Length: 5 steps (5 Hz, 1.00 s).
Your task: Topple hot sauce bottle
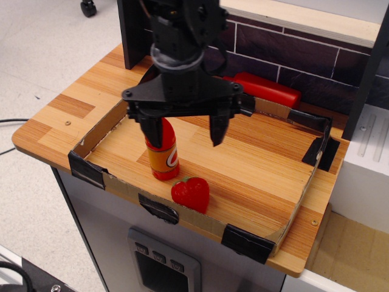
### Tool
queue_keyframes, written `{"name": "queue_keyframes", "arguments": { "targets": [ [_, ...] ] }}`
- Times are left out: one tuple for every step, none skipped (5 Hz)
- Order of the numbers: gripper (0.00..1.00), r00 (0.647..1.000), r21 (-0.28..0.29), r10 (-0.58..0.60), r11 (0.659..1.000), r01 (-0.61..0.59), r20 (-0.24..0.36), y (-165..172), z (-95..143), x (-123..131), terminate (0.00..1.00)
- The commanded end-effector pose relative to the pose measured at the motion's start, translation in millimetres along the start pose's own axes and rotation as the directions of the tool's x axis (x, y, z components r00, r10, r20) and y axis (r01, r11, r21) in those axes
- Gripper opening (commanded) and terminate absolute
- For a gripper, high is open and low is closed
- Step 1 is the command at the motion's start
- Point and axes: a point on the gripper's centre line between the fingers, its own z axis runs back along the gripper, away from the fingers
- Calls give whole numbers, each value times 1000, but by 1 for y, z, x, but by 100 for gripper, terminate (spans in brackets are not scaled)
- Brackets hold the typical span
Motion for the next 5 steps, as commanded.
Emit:
{"name": "queue_keyframes", "arguments": {
  "targets": [
    [100,995,29,83,996,-84,56,13,18,26,0],
    [100,992,77,98,992,-104,77,20,22,34,0],
    [100,990,93,121,987,-128,77,22,22,38,0],
    [100,986,101,145,983,-153,87,15,15,41,0],
    [0,979,114,190,974,-197,70,10,4,44,0]
  ]
}}
